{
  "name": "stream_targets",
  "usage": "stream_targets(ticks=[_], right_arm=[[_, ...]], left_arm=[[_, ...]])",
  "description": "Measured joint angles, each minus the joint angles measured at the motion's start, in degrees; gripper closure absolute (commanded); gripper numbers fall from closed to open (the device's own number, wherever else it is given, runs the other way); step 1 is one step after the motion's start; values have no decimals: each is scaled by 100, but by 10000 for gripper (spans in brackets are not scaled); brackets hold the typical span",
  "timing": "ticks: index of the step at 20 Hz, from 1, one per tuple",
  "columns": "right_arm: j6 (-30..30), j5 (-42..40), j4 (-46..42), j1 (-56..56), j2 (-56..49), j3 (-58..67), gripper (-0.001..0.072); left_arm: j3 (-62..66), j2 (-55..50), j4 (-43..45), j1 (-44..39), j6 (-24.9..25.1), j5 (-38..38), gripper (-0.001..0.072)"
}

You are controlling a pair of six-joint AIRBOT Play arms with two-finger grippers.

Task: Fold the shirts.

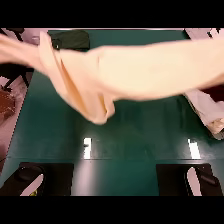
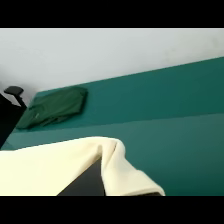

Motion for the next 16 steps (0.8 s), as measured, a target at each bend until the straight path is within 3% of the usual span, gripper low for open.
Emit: stream_targets(ticks=[5, 8, 12, 16], right_arm=[[516, 1069, -540, 28, -72, -726, 696], [588, 566, -603, 487, -765, -1694, 696], [461, -785, -608, 1408, -2741, -1932, 696], [442, -1340, -616, 1860, -5112, -345, 696]], left_arm=[[-940, 20, -1309, 0, 271, -1261, 687], [-2402, 20, -2129, 0, 538, -1298, 687], [-4273, 22, -2358, 2, 846, 28, 687], [-4964, -31, -1961, 0, 621, 1696, 687]])
